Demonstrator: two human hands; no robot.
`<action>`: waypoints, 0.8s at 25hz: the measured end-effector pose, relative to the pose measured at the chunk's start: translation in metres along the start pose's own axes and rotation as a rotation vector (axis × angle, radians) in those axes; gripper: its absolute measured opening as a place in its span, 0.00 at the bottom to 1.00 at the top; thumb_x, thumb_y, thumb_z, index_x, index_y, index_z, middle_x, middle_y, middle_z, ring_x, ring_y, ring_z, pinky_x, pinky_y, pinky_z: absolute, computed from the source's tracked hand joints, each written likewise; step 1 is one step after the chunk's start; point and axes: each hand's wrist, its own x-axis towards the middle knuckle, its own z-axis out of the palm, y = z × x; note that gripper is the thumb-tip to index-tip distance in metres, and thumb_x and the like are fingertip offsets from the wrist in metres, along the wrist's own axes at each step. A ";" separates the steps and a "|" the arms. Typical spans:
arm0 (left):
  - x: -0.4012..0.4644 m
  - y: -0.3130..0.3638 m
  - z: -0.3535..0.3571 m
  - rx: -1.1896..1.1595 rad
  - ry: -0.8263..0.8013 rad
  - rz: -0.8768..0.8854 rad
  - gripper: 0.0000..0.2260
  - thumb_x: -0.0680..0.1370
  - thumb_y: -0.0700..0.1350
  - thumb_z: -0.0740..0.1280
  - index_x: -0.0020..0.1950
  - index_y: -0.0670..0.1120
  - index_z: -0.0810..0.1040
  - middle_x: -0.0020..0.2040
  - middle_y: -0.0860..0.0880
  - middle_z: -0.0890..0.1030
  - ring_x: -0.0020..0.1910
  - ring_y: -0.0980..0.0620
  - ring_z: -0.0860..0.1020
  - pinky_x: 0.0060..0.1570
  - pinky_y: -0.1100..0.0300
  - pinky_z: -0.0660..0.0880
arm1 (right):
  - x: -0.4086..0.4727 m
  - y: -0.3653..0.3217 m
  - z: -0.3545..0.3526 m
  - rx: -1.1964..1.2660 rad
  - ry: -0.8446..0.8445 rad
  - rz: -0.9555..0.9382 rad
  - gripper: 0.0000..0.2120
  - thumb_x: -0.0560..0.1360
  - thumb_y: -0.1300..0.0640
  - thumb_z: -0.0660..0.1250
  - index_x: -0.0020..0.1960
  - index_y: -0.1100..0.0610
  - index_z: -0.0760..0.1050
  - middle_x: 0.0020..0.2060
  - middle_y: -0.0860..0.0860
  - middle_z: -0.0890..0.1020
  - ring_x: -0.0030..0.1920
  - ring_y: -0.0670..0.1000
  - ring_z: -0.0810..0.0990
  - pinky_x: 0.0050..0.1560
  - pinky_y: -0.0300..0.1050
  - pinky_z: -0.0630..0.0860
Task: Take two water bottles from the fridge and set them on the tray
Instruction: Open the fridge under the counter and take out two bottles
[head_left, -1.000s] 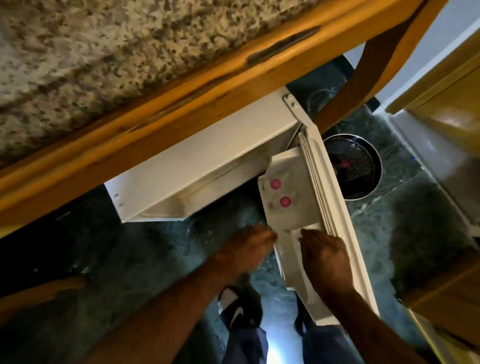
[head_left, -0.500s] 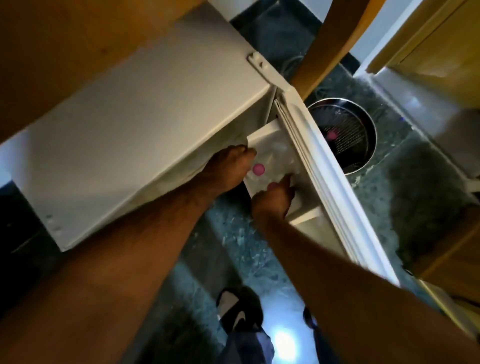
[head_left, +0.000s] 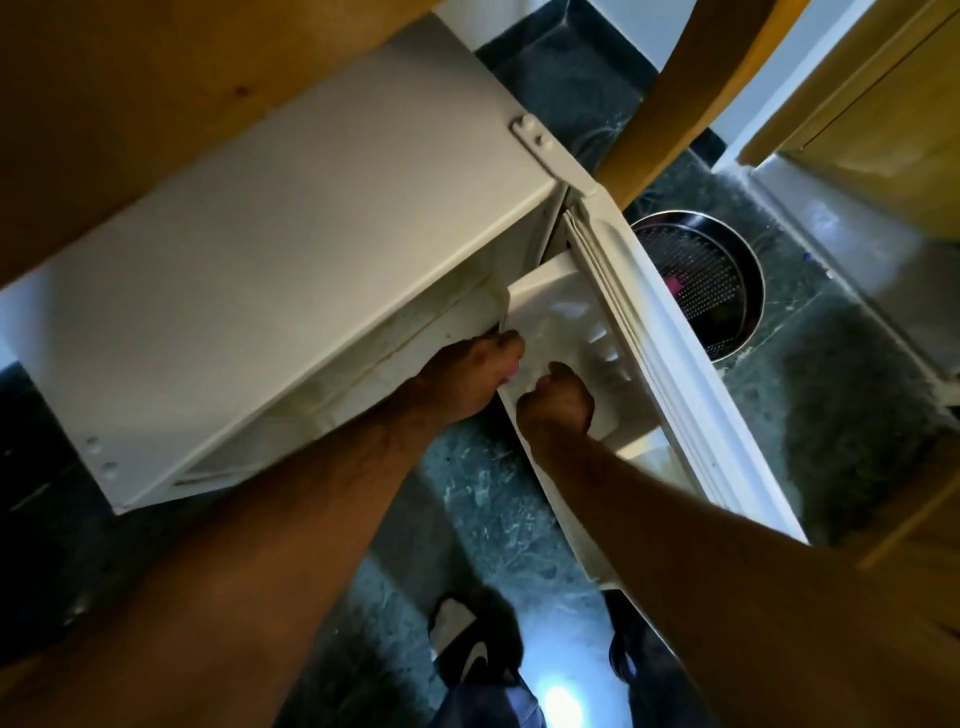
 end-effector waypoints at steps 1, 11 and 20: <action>-0.012 0.002 -0.004 -0.057 0.049 -0.056 0.13 0.76 0.39 0.64 0.61 0.42 0.70 0.54 0.41 0.79 0.49 0.41 0.80 0.48 0.51 0.78 | -0.005 -0.005 -0.010 -0.020 -0.026 -0.038 0.20 0.71 0.64 0.66 0.63 0.57 0.72 0.55 0.55 0.80 0.55 0.55 0.78 0.55 0.41 0.71; -0.167 0.089 -0.125 -0.378 0.563 -0.397 0.19 0.76 0.58 0.60 0.59 0.47 0.72 0.48 0.46 0.83 0.43 0.48 0.83 0.41 0.54 0.82 | -0.101 -0.087 -0.189 -0.369 -0.216 -0.726 0.22 0.70 0.61 0.70 0.62 0.49 0.75 0.49 0.51 0.83 0.51 0.54 0.81 0.49 0.32 0.68; -0.202 0.143 -0.186 -0.344 0.726 -0.498 0.20 0.74 0.57 0.61 0.58 0.44 0.73 0.50 0.45 0.82 0.47 0.49 0.80 0.49 0.57 0.79 | -0.124 -0.116 -0.296 -0.984 -0.268 -0.989 0.24 0.69 0.62 0.69 0.63 0.50 0.71 0.52 0.50 0.81 0.50 0.51 0.80 0.47 0.43 0.76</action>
